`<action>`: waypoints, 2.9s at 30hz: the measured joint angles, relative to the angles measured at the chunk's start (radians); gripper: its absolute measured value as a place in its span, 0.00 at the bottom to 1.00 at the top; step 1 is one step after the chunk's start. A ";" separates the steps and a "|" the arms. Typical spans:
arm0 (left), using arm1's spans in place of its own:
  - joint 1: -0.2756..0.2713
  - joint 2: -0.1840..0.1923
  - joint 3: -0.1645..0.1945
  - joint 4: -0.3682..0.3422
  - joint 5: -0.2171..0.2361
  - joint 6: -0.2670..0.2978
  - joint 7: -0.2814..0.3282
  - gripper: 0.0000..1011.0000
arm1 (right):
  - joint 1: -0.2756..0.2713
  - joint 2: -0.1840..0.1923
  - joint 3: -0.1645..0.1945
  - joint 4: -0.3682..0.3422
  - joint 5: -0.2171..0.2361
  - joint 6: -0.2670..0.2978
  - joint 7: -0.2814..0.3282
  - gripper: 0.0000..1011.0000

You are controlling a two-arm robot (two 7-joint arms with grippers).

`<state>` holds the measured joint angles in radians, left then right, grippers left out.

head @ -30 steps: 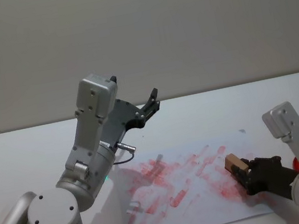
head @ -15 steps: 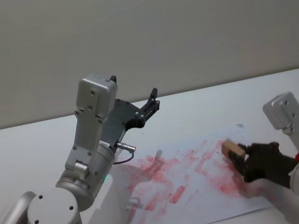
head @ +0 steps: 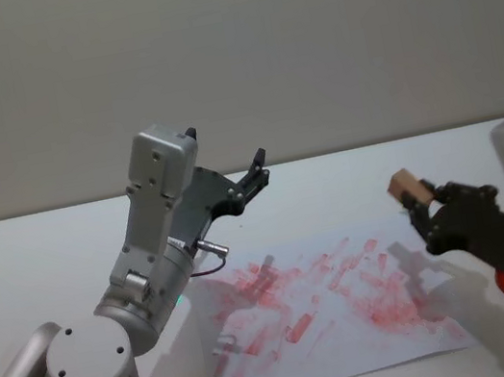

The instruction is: Use the one hand to pick up the stamp and affix it onto the A4 paper.

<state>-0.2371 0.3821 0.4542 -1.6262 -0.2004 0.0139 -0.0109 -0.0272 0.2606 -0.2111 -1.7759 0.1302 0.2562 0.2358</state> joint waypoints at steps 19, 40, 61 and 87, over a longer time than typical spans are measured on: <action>0.000 0.000 0.000 0.000 0.000 0.000 0.000 0.99 | -0.207 0.081 0.076 -0.172 0.109 0.030 -0.231 0.21; 0.000 0.000 0.000 0.000 0.000 0.000 0.000 0.99 | -0.271 0.115 0.106 -0.198 0.123 0.155 -0.280 0.21; 0.000 0.000 0.000 0.000 0.000 0.000 0.000 0.99 | -0.207 0.085 0.089 -0.113 0.071 0.202 -0.228 0.21; 0.000 0.000 0.000 0.000 0.000 0.000 0.000 0.99 | -0.170 0.067 0.081 -0.070 0.044 0.208 -0.202 0.83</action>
<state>-0.2371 0.3821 0.4542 -1.6262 -0.2004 0.0139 -0.0109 -0.1968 0.3276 -0.1302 -1.8458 0.1745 0.4639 0.0336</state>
